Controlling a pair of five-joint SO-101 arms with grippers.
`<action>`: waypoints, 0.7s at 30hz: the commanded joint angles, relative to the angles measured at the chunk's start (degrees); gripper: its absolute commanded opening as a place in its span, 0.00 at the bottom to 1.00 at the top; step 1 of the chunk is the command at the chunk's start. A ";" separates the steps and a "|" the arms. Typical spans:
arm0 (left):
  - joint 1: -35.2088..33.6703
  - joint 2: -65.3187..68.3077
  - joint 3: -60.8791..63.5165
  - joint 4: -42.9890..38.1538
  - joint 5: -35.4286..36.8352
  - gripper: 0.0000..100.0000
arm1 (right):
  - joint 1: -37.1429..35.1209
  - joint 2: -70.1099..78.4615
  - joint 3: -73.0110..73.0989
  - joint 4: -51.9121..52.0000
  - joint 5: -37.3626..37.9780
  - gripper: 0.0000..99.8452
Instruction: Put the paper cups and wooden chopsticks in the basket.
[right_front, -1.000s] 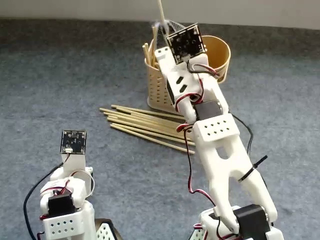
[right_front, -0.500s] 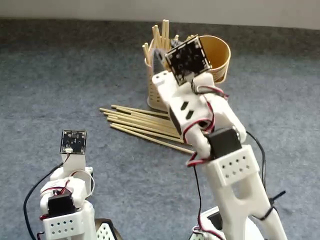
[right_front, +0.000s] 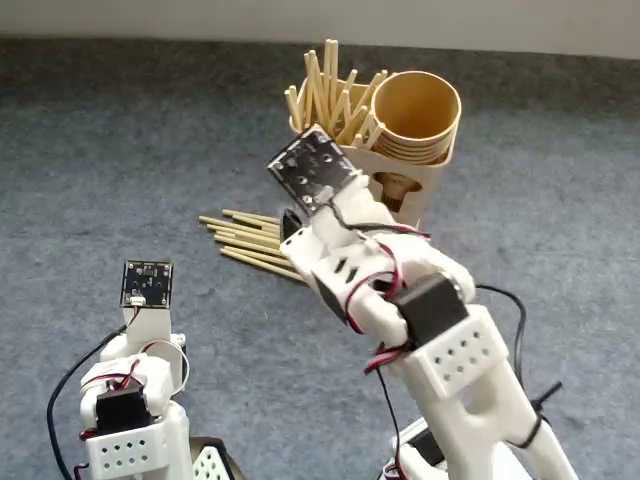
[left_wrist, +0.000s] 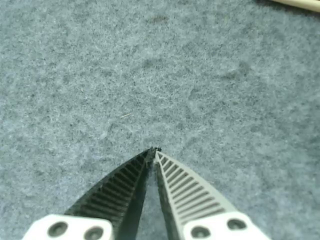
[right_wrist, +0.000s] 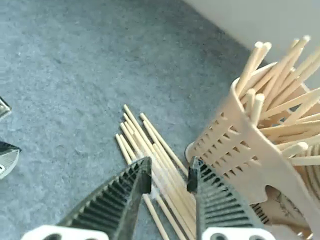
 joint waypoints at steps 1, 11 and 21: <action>-0.75 -0.13 1.10 0.26 -0.18 0.01 | -1.01 6.11 0.13 0.40 -0.26 0.13; -0.75 -0.13 1.10 0.26 -0.18 0.01 | -1.89 27.12 -0.31 0.22 0.79 0.13; -0.48 -0.22 1.10 0.53 -0.18 0.01 | -1.36 39.69 -0.48 -6.11 7.74 0.13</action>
